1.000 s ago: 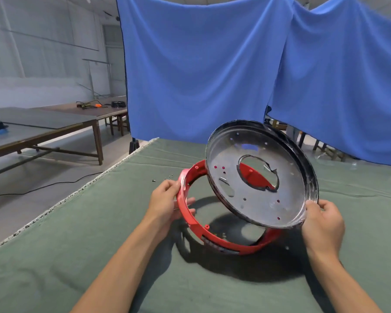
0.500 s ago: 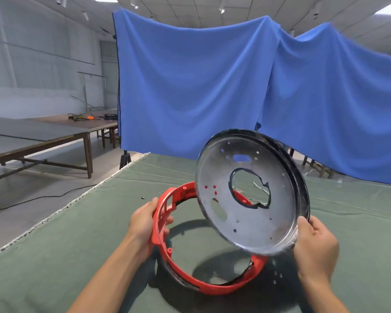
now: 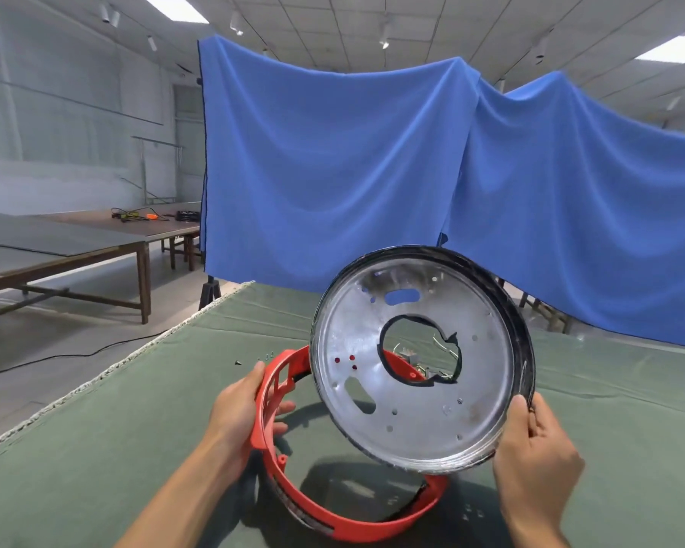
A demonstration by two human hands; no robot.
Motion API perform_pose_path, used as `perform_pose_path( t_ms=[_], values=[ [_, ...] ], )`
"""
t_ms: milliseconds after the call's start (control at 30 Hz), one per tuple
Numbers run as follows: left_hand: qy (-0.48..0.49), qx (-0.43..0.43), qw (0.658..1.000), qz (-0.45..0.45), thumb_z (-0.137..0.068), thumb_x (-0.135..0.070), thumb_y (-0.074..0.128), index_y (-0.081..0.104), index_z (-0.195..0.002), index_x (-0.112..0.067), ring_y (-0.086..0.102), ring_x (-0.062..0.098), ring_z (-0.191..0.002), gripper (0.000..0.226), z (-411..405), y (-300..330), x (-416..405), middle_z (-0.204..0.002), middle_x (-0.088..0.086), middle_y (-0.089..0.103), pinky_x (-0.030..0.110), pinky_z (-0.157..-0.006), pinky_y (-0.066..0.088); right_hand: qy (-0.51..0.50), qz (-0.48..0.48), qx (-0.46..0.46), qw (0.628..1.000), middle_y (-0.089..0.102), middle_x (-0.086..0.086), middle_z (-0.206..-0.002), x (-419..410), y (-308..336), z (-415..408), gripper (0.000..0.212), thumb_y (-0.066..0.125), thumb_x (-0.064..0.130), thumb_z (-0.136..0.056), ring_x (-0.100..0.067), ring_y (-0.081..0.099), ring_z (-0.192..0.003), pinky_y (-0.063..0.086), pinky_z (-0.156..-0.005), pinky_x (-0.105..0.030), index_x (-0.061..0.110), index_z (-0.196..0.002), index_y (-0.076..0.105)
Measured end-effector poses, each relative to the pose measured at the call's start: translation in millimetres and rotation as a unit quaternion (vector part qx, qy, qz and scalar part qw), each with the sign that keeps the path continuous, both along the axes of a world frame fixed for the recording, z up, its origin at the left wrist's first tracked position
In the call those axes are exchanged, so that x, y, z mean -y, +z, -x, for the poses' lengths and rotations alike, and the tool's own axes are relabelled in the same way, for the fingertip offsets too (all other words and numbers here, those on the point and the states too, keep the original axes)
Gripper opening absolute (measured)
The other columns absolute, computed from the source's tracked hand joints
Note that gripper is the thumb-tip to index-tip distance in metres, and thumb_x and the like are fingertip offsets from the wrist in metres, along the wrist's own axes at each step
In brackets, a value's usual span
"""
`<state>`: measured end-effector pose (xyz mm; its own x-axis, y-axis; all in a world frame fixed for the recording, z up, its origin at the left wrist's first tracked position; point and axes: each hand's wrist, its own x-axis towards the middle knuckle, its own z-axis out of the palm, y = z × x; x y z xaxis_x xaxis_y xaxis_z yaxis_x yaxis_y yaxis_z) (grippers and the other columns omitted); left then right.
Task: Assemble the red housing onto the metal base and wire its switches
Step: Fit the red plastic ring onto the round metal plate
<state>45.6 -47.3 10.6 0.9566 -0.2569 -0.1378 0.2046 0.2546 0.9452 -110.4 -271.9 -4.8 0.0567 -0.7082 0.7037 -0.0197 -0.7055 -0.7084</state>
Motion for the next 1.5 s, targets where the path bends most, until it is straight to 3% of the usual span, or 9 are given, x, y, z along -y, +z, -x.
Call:
perform_pose_path(
  t_ms=[100, 367, 533, 767, 1000, 1100, 1267, 1400, 1500],
  values=[
    [-0.005, 0.001, 1.0, -0.009, -0.098, -0.035, 0.048, 0.062, -0.098, 0.003, 0.066, 0.024, -0.055, 0.04, 1, 0, 0, -0.092, 0.024, 0.069, 0.03, -0.044, 0.054, -0.017, 0.021, -0.003, 1.0, 0.055, -0.023, -0.055, -5, 4, -1, 0.049, 0.041, 0.035, -0.086, -0.036, 0.048, -0.054, 0.039, -0.058, -0.034, -0.007, -0.081, 0.065],
    [-0.028, -0.014, 1.0, 0.0, -0.096, -0.033, 0.052, 0.062, -0.1, -0.001, 0.066, 0.036, -0.073, 0.034, -4, -4, -1, -0.076, 0.016, 0.073, 0.034, -0.045, 0.055, 0.009, 0.023, -0.023, 0.999, 0.023, 0.002, -0.044, -7, 5, 3, 0.033, 0.039, 0.032, -0.085, -0.012, 0.03, -0.049, 0.022, -0.049, -0.026, 0.021, -0.055, 0.031],
    [-0.077, -0.032, 0.995, 0.047, -0.094, -0.024, 0.048, 0.061, -0.091, -0.007, 0.064, 0.024, -0.054, 0.022, -7, -5, 0, -0.069, 0.006, 0.066, 0.03, -0.047, 0.052, 0.075, -0.059, -0.055, 0.994, 0.039, -0.02, -0.054, -2, 0, -2, 0.032, 0.051, 0.026, -0.086, -0.013, 0.026, -0.053, 0.026, -0.048, -0.023, 0.0, -0.068, 0.056],
    [-0.033, 0.022, 0.998, 0.04, -0.094, -0.012, 0.05, 0.067, -0.105, 0.0, 0.063, 0.031, -0.082, 0.024, -4, -3, 1, -0.097, 0.02, 0.068, 0.043, -0.08, 0.051, 0.126, -0.12, -0.109, 0.979, 0.039, -0.028, -0.06, -9, 4, -4, 0.024, 0.055, 0.005, -0.084, -0.013, 0.025, -0.053, 0.022, -0.046, -0.028, -0.009, -0.065, 0.051],
    [-0.026, 0.032, 0.999, 0.005, -0.091, -0.014, 0.053, 0.073, -0.066, -0.012, 0.055, 0.015, -0.05, 0.032, -7, -8, 1, -0.063, 0.003, 0.064, 0.023, -0.048, 0.041, 0.139, -0.179, -0.18, 0.957, 0.022, 0.003, -0.047, -9, 11, -6, 0.039, 0.058, 0.007, -0.08, -0.011, 0.016, -0.049, 0.017, -0.044, -0.028, 0.015, -0.051, 0.034],
    [-0.026, 0.023, 0.999, -0.011, -0.091, -0.014, 0.052, 0.07, -0.067, -0.012, 0.048, 0.016, -0.05, 0.03, -10, -11, 1, -0.061, 0.004, 0.058, 0.024, -0.049, 0.035, 0.114, -0.155, -0.243, 0.951, 0.036, 0.003, -0.049, -11, 16, -4, 0.039, 0.052, 0.03, -0.089, -0.02, 0.032, -0.055, 0.028, -0.051, -0.031, 0.017, -0.055, 0.039],
    [-0.007, 0.011, 1.0, -0.007, -0.089, -0.01, 0.052, 0.065, -0.08, -0.006, 0.041, 0.018, -0.054, 0.016, -9, -14, 3, -0.065, 0.01, 0.045, 0.025, -0.048, 0.029, 0.011, -0.008, -0.363, 0.932, 0.055, -0.004, -0.118, -25, 26, 0, 0.042, 0.044, 0.048, -0.093, -0.025, 0.042, -0.113, 0.039, -0.086, -0.038, 0.021, -0.122, 0.056],
    [0.009, 0.01, 1.0, -0.023, -0.088, -0.004, 0.05, 0.06, -0.061, -0.013, 0.03, 0.01, -0.034, 0.03, -7, -13, 4, -0.044, -0.003, 0.04, 0.014, -0.037, 0.022, 0.143, 0.153, -0.326, 0.922, 0.062, 0.008, -0.092, -66, 42, -12, 0.027, 0.055, 0.044, -0.087, -0.014, 0.046, -0.096, 0.036, -0.082, -0.027, 0.022, -0.091, 0.07],
    [0.008, 0.008, 1.0, -0.009, -0.088, -0.004, 0.051, 0.068, -0.072, -0.005, 0.043, 0.016, -0.052, 0.024, -4, -12, 4, -0.061, 0.008, 0.051, 0.024, -0.049, 0.033, 0.255, 0.177, -0.394, 0.865, 0.06, 0.016, -0.085, -98, 44, -33, 0.036, 0.047, 0.055, -0.088, -0.005, 0.044, -0.091, 0.035, -0.077, -0.023, 0.027, -0.084, 0.07]
  ],
)
